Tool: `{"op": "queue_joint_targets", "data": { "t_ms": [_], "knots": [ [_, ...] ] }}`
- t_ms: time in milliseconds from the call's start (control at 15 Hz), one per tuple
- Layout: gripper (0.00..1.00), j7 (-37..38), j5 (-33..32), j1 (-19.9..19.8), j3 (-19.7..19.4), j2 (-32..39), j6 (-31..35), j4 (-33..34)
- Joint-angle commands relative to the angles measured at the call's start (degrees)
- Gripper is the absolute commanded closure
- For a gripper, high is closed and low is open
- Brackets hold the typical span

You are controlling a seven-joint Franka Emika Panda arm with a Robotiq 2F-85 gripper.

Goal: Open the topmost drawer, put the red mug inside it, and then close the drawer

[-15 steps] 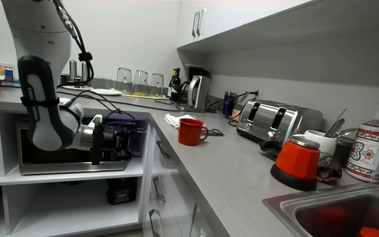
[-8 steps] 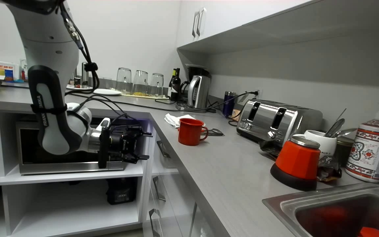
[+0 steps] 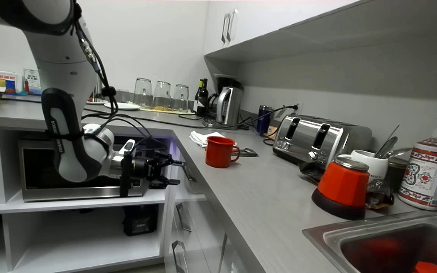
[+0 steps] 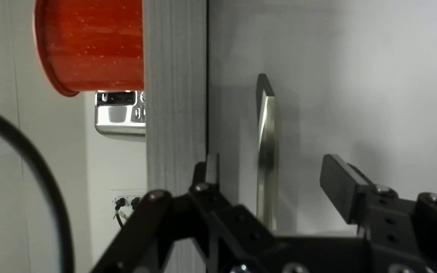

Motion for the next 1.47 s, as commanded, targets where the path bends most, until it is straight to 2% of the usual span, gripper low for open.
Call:
{"op": "queue_joint_targets", "data": {
  "t_ms": [0, 267, 333, 400, 533, 867, 933, 1400],
  "knots": [
    [0.28, -2.56, 2.76, 0.43, -0.62, 2.95, -1.06, 5.52],
    [0.23, -3.36, 4.78, 0.27, -1.41, 3.88, -1.10, 8.56],
    [0.28, -3.55, 5.42, 0.24, -1.54, 4.07, -1.03, 9.23],
    [0.51, -3.76, 6.13, 0.28, -1.66, 4.33, -1.13, 9.98],
    [0.54, -4.03, 7.45, 0.26, -2.05, 4.76, -1.08, 11.28],
    [0.93, -4.27, 10.26, 0.55, -3.02, 6.17, -0.77, 13.81],
    [0.99, -4.20, 10.59, 0.66, -3.19, 6.52, -0.84, 14.21],
    [0.96, -4.86, 10.42, 1.91, -3.83, 6.82, -0.63, 14.25]
  ]
}}
